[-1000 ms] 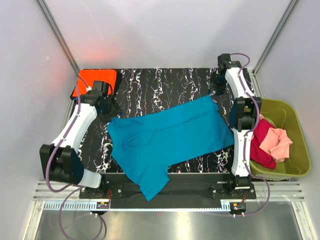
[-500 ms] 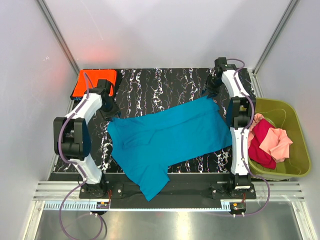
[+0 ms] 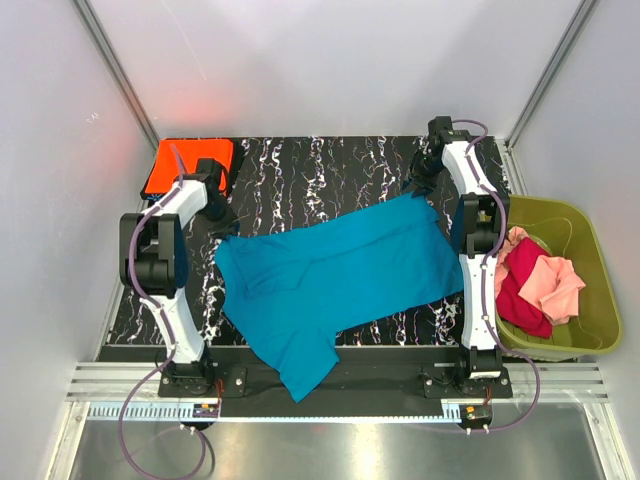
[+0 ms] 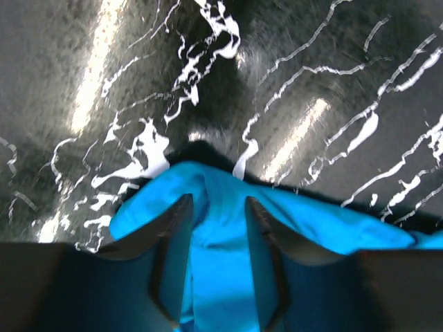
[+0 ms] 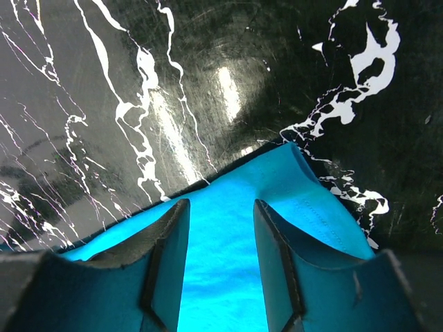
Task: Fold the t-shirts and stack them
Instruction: Fold the tshirt
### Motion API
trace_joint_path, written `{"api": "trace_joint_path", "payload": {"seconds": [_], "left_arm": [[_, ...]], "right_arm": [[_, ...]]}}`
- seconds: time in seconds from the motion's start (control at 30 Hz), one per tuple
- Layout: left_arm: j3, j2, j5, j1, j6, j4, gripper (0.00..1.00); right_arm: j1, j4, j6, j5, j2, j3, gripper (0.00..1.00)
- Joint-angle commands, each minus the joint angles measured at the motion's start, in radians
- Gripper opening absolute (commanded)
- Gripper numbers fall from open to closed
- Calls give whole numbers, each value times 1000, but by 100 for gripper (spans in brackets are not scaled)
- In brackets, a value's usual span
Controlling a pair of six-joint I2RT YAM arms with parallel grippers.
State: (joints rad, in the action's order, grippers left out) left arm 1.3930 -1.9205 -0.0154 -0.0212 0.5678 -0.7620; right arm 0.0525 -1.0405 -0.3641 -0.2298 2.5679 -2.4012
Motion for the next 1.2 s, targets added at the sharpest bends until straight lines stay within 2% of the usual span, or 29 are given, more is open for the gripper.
{"api": "trace_joint_path", "payload": {"seconds": [0.0,0.1,0.13,0.2,0.5,0.7,0.9,0.93,1.0,1.03,1.17], "left_arm": [[46,-27,42,10,-13,39,31],[41,-38,52,18,-13,58,20],[38,-40,58,20,-11,70,10],[32,-41,63,20,-8,78,0],[-29,11,75,102,30,167,0],[-6,-27,94,127,37,173,0],[96,-78,68,129,8,127,1],[113,-81,49,129,3,103,15],[136,-60,43,127,-5,92,31],[135,-25,34,127,-6,84,48],[123,78,25,121,-16,44,69]], "right_arm": [[1,13,-10,-11,8,-46,48],[-2,17,-16,-6,14,-49,48],[-3,22,-22,-6,21,-53,48],[-6,26,-30,-5,28,-61,48],[-48,92,-107,4,83,-67,45],[-83,100,-102,1,143,-114,44],[-82,117,-99,-38,166,-162,45],[-82,115,-101,-45,173,-177,45],[-82,112,-104,-65,169,-217,46],[-82,111,-105,-80,157,-229,47],[-82,85,-116,-91,94,-251,51]]}}
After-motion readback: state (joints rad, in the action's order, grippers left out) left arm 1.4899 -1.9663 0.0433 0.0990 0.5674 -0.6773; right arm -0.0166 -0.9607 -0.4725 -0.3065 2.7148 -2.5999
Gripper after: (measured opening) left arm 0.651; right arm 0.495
